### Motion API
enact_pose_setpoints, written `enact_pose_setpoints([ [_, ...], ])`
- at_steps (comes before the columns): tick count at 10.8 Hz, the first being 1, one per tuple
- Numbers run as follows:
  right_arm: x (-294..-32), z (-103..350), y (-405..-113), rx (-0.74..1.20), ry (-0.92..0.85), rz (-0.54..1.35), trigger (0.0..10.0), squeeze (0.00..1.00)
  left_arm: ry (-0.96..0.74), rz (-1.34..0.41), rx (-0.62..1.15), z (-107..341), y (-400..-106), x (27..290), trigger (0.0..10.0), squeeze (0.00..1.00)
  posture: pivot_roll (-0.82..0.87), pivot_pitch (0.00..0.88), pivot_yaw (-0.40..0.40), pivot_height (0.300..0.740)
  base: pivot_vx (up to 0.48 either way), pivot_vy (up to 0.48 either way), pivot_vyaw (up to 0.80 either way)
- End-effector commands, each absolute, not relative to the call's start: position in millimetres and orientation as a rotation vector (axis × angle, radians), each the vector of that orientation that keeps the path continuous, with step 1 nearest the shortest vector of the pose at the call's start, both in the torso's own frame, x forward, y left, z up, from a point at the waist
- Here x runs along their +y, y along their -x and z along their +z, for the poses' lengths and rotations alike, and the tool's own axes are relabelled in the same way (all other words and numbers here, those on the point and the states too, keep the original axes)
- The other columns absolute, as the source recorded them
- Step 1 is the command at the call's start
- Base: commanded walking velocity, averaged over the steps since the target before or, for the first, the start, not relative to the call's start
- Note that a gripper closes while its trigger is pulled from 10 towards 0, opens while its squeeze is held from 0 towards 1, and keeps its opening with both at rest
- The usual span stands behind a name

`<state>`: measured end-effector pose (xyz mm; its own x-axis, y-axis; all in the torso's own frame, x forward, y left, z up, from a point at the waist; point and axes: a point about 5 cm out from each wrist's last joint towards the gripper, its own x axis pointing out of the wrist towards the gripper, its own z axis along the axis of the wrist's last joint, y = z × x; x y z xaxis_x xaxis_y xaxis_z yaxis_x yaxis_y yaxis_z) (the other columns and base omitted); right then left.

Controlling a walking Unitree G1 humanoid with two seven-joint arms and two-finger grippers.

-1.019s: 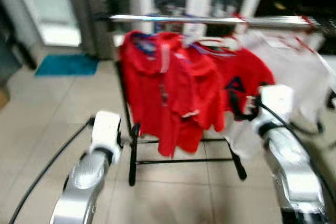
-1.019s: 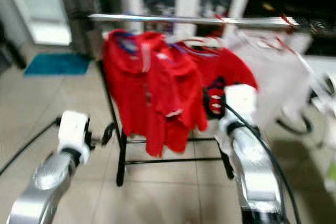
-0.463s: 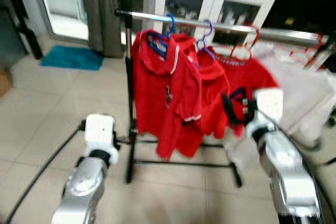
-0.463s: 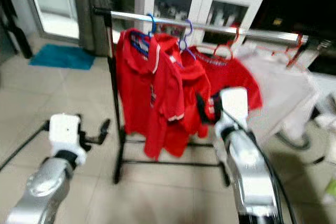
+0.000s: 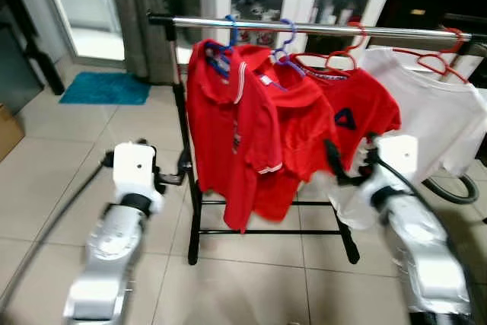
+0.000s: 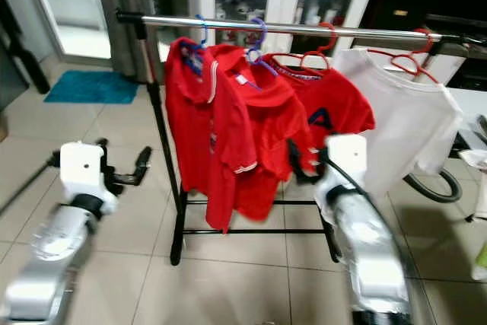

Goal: Hang hanger

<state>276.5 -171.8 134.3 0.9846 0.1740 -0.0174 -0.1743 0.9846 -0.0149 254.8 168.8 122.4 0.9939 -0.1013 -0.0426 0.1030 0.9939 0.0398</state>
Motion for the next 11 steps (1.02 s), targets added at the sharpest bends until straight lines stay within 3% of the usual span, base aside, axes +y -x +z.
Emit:
enact_pose_setpoints([
  [1, -170.6, 137.5, -274.5, 0.011, 0.015, 0.175, 10.0, 1.00, -0.054, -0.096, 0.066, 118.7, -253.8, 165.4, 10.0, 1.00, -0.02, 0.000, -0.042, 0.740, 0.000, 0.000, 0.00],
  [2, -167.4, 135.1, -271.0, 0.022, -0.002, 0.186, 10.0, 1.00, -0.083, -0.176, 0.060, 121.7, -251.8, 157.5, 10.0, 1.00, -0.02, 0.000, -0.033, 0.740, 0.000, 0.000, 0.00],
  [4, -172.6, 135.0, -271.3, 0.006, -0.021, 0.108, 10.0, 1.00, -0.127, -0.230, 0.063, 124.7, -256.6, 153.4, 10.0, 1.00, -0.02, 0.000, 0.001, 0.740, 0.000, -0.480, 0.62],
  [7, -174.5, 134.0, -267.4, 0.016, -0.017, 0.060, 10.0, 1.00, -0.070, -0.205, -0.020, 136.3, -271.9, 153.2, 10.0, 1.00, -0.07, 0.000, 0.072, 0.740, 0.000, 0.000, 0.00],
  [9, -170.3, 138.8, -266.0, 0.011, -0.016, 0.084, 10.0, 1.00, -0.025, -0.257, -0.044, 140.7, -281.0, 144.3, 10.0, 1.00, -0.09, 0.000, 0.090, 0.740, 0.381, 0.000, 0.00],
  [11, -172.9, 145.7, -275.0, -0.005, -0.029, 0.059, 10.0, 1.00, -0.083, -0.283, -0.011, 134.9, -285.2, 147.1, 10.0, 1.00, -0.10, 0.000, 0.081, 0.740, 0.437, 0.000, 0.80],
])
